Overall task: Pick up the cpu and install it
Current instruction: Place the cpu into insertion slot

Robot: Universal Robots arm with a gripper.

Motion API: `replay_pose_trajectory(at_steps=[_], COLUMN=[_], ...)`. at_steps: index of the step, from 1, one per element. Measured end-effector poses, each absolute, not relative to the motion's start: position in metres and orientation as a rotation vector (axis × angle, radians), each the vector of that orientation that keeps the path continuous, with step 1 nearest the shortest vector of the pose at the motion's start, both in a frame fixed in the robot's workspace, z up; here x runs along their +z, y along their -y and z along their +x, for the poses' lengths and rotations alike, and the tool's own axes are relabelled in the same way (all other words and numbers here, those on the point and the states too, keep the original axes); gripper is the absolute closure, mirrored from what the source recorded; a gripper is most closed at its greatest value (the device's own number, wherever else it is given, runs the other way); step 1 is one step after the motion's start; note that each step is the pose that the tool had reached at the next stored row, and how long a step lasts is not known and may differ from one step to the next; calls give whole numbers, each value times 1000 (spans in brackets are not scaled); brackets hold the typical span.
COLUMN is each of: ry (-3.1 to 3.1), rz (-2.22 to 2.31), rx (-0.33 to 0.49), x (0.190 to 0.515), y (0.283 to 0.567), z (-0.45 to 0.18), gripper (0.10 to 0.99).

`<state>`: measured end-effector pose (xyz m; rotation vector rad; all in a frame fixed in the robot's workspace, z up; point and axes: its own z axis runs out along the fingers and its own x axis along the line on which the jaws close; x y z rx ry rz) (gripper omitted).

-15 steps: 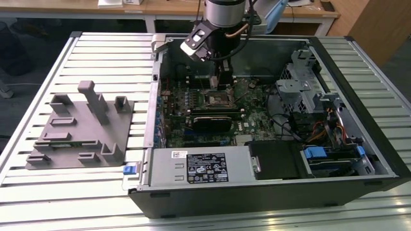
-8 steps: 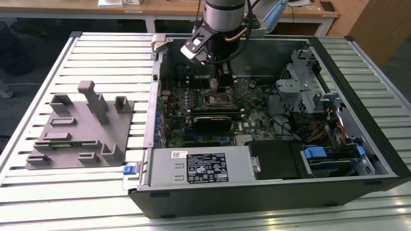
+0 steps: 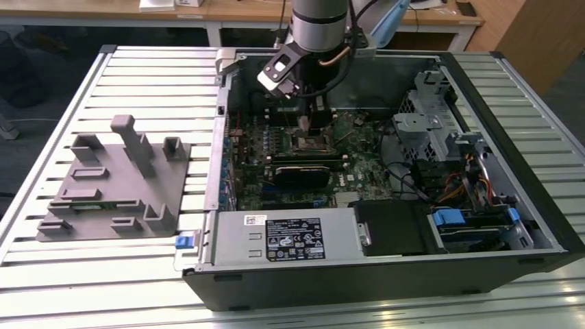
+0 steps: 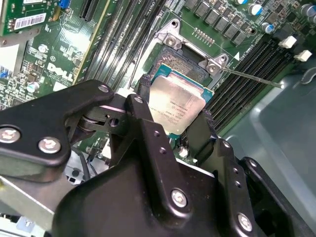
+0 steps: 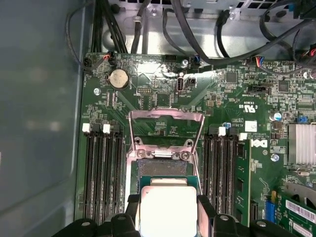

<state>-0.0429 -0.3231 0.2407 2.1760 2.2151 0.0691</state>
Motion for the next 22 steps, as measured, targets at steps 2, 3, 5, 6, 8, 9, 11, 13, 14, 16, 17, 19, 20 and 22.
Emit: replay_pose_trajectory(at_steps=[2, 3, 5, 6, 8, 9, 11, 13, 14, 16, 17, 19, 20, 22], ry=[-2211, -2209, -2209, -2209, -2208, -2208, -2208, -2208, -2208, -2208, -2208, -2208, -2208, -2208], rz=[2180, 2182, 2183, 2183, 2183, 2183, 2183, 2183, 2183, 2183, 2183, 2183, 2183, 2183], rx=[69, 69, 69, 69, 69, 69, 69, 69, 69, 68, 69, 69, 69, 69], x=[240, 239, 237, 236, 233, 231, 228, 227, 226, 226, 225, 225, 224, 224], y=[323, 323, 323, 323, 322, 322, 321, 321, 321, 321, 321, 321, 321, 321], z=[-43, -42, -41, -41, -41, -41, -41, -41, -41, -41, -41, -41, -41, -41], gripper=[545, 545, 545, 545, 545, 545, 545, 545, 545, 545, 545, 545, 545, 545])
